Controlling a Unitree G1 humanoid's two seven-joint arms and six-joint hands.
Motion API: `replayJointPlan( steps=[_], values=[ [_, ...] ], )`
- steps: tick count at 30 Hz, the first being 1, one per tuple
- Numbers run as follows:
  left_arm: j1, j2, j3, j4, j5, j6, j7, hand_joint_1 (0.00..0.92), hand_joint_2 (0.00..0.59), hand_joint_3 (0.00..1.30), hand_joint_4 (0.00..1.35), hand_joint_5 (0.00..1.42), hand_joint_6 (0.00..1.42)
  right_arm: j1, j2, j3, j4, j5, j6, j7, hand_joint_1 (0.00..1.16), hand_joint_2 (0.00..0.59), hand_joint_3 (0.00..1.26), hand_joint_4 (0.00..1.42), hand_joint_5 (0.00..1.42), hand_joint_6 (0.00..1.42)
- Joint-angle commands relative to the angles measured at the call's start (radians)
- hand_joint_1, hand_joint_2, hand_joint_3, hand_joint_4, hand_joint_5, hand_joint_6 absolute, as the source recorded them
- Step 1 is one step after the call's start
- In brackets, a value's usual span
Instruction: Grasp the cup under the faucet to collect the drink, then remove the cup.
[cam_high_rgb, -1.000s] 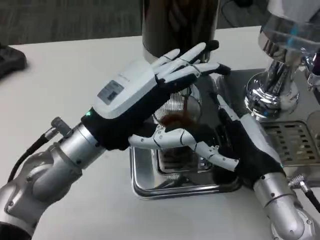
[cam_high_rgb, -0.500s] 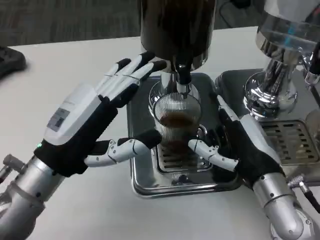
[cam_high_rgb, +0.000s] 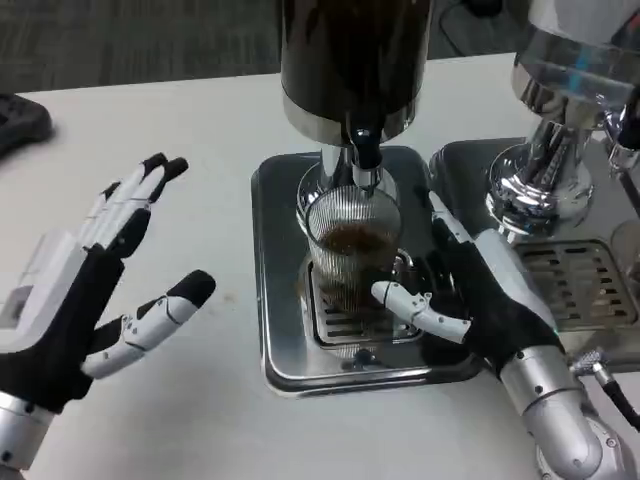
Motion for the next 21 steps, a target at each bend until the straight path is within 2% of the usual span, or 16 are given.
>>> replayJointPlan(
  steps=[1,12,21],
  values=[
    [0.017,-0.003,-0.03,0.034,0.024,0.023,0.003,0.0,0.182,0.06,0.0,0.02,0.0,-0.015,0.007,0.0,0.021,0.025,-0.031,0.009,0.46,0.217,0.0,0.0,0.0,0.0],
    [0.034,0.005,-0.05,0.073,0.04,0.024,0.018,0.0,0.183,0.07,0.0,0.03,0.0,-0.041,0.021,0.008,0.04,0.019,-0.058,-0.014,0.46,0.208,0.0,0.0,0.0,0.01],
    [0.039,0.007,-0.056,0.096,0.037,0.036,0.014,0.0,0.188,0.12,0.0,0.03,0.0,-0.066,0.023,0.026,0.075,0.014,-0.079,-0.012,0.52,0.201,0.0,0.0,0.0,0.06]
  ],
)
